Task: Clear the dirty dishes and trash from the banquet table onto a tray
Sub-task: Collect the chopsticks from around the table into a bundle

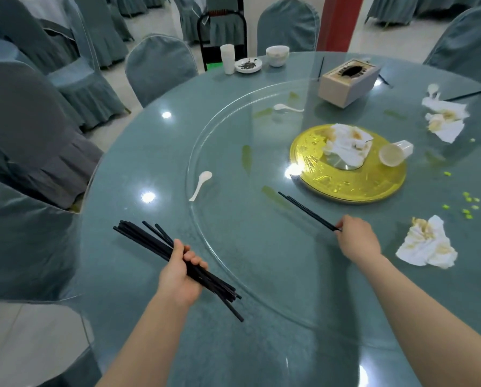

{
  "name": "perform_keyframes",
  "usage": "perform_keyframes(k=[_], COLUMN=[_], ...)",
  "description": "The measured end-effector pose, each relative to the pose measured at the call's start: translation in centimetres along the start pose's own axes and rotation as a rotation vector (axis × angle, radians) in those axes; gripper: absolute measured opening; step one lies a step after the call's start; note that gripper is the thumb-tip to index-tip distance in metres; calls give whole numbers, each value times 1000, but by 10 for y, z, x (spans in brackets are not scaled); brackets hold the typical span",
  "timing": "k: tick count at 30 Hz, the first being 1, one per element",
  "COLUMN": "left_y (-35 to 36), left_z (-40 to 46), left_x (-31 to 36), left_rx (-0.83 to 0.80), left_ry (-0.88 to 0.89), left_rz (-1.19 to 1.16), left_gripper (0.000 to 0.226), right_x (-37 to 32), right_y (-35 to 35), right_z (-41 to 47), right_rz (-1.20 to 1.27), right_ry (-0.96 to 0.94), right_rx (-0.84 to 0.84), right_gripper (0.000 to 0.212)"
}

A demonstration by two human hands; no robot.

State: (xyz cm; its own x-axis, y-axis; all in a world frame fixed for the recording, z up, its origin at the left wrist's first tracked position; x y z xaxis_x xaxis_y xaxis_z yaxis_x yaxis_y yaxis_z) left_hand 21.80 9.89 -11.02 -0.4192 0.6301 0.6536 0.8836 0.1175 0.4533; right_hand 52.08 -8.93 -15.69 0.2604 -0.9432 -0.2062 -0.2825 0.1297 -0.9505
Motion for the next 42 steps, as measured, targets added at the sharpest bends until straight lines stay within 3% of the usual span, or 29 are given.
perform_keyframes(k=[7, 17, 21, 27, 33, 36, 39, 42], left_y=[-10, -47, -70, -98, -151, -186, -207, -216], left_z=[-15, -38, -47, -72, -105, -115, -127, -147], left_x=[8, 36, 44, 64, 91, 100, 98, 85], left_rx=[-22, -20, -37, -84, -184, -211, -281, -333], left_ry=[-10, 12, -9, -22, -40, -65, -94, -136], left_rz=[-32, -74, -87, -85, -42, -32, -13, 9], left_gripper=[30, 29, 31, 31, 30, 30, 27, 20], right_x=[-5, -21, -45, -85, -103, -115, -127, -130], right_y=[8, 15, 15, 0, -11, -14, -15, -9], right_z=[-34, -115, -151, -223, -324, -383, -439, -480], right_rz=[-14, -261, -89, 301, 413, 462, 542, 532], right_ry=[25, -38, -66, -84, -128, -132, -140, -172], right_rx=[-81, -70, -24, 2, 20, -70, -198, -210], right_gripper=[23, 19, 21, 9, 16, 23, 51, 45])
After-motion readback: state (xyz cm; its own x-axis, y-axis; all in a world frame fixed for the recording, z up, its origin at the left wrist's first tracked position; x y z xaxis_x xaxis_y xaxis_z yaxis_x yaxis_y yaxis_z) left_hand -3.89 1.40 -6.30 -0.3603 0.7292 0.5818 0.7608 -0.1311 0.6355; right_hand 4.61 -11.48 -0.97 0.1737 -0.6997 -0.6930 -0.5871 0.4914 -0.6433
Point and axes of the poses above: each hand's wrist, its own z-axis towards the middle knuckle, its own y-axis out of the palm, x = y × z, the point moved 2 cm from there along z, towards the middle knuckle, and after that the axes turned 11 degrees about y, right-handed, at the moved point
